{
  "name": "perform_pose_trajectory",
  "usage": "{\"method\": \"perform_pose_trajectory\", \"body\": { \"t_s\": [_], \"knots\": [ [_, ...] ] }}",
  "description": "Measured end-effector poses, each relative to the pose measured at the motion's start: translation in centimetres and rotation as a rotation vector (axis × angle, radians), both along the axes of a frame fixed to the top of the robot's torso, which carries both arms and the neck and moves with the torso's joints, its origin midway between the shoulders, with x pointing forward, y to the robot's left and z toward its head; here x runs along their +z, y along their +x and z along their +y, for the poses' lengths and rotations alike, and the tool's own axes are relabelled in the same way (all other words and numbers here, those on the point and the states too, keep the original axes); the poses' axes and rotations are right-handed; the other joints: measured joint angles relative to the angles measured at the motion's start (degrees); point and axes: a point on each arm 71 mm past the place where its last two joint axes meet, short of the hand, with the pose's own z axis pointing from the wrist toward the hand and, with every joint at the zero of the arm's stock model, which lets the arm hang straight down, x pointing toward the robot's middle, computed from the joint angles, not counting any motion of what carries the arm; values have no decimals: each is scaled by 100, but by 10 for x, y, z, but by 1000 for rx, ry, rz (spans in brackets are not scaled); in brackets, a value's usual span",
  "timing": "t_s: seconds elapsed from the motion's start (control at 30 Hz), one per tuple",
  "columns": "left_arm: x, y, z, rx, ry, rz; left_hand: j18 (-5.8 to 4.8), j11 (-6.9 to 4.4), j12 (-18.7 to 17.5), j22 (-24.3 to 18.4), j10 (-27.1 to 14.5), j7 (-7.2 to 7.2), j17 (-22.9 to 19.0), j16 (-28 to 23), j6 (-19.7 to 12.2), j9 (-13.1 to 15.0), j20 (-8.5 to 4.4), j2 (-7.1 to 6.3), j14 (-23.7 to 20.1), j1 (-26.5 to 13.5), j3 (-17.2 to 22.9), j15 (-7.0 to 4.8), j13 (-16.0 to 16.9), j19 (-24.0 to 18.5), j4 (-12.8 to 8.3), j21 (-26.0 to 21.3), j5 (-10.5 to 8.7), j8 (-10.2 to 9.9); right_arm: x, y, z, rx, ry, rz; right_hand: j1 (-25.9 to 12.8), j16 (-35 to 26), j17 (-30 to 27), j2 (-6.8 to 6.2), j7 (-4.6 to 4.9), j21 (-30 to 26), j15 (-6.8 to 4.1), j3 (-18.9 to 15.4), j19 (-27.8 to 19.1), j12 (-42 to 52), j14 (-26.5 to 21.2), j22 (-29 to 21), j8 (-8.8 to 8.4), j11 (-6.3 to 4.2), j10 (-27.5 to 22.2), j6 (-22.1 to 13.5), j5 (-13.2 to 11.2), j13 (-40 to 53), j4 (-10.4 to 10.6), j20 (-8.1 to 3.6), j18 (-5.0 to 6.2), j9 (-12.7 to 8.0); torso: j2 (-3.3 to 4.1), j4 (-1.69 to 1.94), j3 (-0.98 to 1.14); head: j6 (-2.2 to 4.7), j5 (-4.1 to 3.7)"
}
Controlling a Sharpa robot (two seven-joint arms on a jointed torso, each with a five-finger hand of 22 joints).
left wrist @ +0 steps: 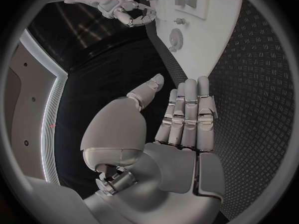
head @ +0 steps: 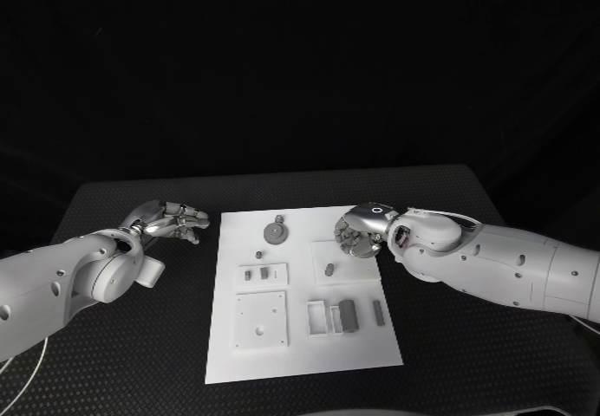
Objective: Assemble the parts on the task board
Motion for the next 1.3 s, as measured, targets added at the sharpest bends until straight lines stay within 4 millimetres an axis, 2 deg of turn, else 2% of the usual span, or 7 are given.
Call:
{"method": "perform_pose_trajectory", "body": {
  "t_s": [0.23, 0.33, 0.43, 0.6, 0.77, 1.3],
  "knots": [
    [0, 0, 0, -1, 0, 2, 0, 0, 0, -6, 0, 0, 0, -22, 0, 0, 0, 0, 0, 0, 0, 0, 5, 0, 0, 0, 0, 0, 0, 0, 1, 0, 3, 1, 27, 0, 20, 27, -3, 0, 0, 0, 0, -47, 0, 28, 0, 10, -10, 3, 0, 0, 0, 0, 0, -3, 0, 2, 1, -5, -2],
    [0, 0, 0, -2, 0, 3, 0, 0, 0, -5, 0, 0, 0, -22, 0, 0, 0, 0, 0, 0, -16, 0, 5, 0, -16, 0, 0, 0, 0, 0, 1, 0, 4, 2, 46, 0, 31, 46, -59, 0, -4, 0, 0, -49, 5, 41, 0, 25, 47, 60, 0, -2, 0, 0, 0, -2, 0, 1, 1, -8, -2],
    [0, 0, 0, -2, 0, 3, 0, 0, 0, -11, 0, 0, 0, -22, 0, 0, 0, 0, 0, 0, -16, 0, 4, 0, -16, 0, 0, 0, 0, 0, 1, 0, 4, 1, 84, 1, 42, 84, -86, 0, -20, 0, 37, -72, 51, 62, 34, -30, 163, 131, 0, -197, 0, 27, 0, 8, 0, 1, 1, -14, -5],
    [0, 0, 0, -2, 0, 5, 0, 0, 0, -11, -1, 0, 0, -22, 0, 0, 0, 0, 0, 0, -16, 0, 4, 0, -16, 0, 0, 0, 0, 1, 3, 3, 1, 2, 135, 32, 74, 158, -157, 0, -67, 0, 117, -105, 127, 100, 104, -104, 335, 267, 0, -180, 0, -13, 0, 29, 0, 0, 1, -24, -9],
    [0, 0, 0, -3, 0, 5, 0, -1, 0, -16, -1, -1, 0, -22, 0, 0, 0, 0, 0, 0, -16, 0, 4, 0, -16, 0, 0, 0, -1, 2, 7, 10, -10, -4, 134, 73, 107, 202, -176, 0, -94, -1, 184, -82, 199, 126, 118, -127, 437, 344, 0, -146, -1, -38, 0, 44, 0, 0, 3, -32, -10],
    [0, 0, 0, -3, 0, 7, -1, -1, 0, -22, -1, -1, 0, -22, 0, 0, 0, 0, 1, 0, -16, 0, 8, 0, -16, 0, 0, 0, -1, 1, 11, 28, -50, -35, 165, 238, 232, 230, -255, 47, -184, -9, 423, -133, 372, 216, 178, -228, 700, 525, -2, -128, -9, -154, 0, 57, -2, -2, 7, -49, -6]
  ]
}}
